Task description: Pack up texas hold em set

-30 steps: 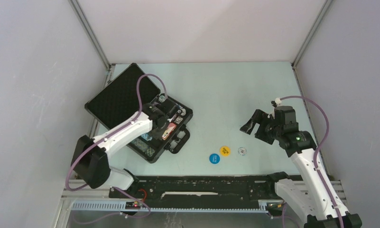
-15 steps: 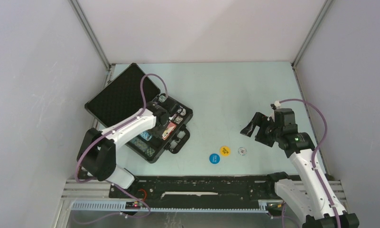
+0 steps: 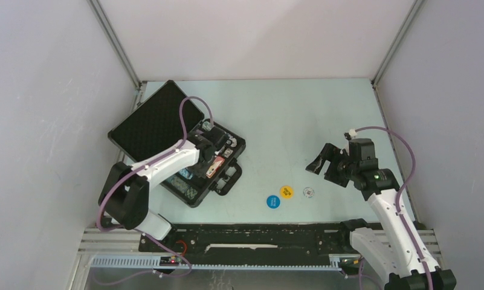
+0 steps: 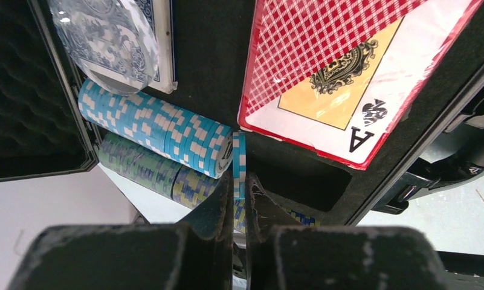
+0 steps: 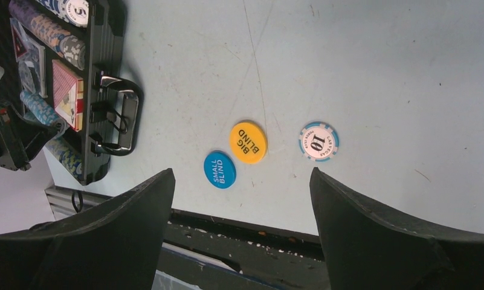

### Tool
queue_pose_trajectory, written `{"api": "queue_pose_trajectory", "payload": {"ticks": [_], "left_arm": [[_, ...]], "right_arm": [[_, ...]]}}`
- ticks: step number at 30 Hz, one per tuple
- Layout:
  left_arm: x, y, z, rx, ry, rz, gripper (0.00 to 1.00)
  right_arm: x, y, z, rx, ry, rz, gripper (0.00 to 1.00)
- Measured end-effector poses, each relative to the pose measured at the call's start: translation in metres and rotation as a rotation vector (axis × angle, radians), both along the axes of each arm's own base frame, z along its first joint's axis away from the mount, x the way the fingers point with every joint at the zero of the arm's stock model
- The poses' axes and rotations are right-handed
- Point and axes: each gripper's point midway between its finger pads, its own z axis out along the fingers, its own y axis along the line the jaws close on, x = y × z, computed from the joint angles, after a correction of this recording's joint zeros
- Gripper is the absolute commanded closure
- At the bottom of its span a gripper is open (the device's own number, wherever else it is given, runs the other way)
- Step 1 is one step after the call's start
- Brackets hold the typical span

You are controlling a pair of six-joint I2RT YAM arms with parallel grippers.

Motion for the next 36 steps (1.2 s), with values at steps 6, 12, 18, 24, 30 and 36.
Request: {"api": "queue_pose_trajectory", "payload": {"ticks": [6,12,18,24,30,36], "left_arm": [[-0.004,0.005,-0.005,0.017,0.012,0.006,0.77],[-0.001,0.012,-0.003,0.047,-0.013,0.023,0.63],[0.003,0.017,0.002,0.074,-0.05,0.042,0.46],[0.008,0.029,0.007,0.108,-0.1,0.094,0.46],[0.008,0.03,0.009,0.1,-0.113,0.106,0.39],[0.008,0.03,0.023,0.045,-0.168,0.115,0.19]], "right_arm": [[-0.002,0.003,-0.006,0.013,0.016,0.011,0.09],[-0.004,0.005,-0.007,0.023,0.023,0.02,0.09],[-0.005,0.006,-0.005,0.029,0.018,0.025,0.1],[-0.007,0.007,-0.007,0.036,0.024,0.028,0.1],[-0.012,0.01,-0.008,0.046,0.017,0.041,0.0],[-0.018,0.019,-0.014,-0.007,0.017,0.07,0.0]]}}
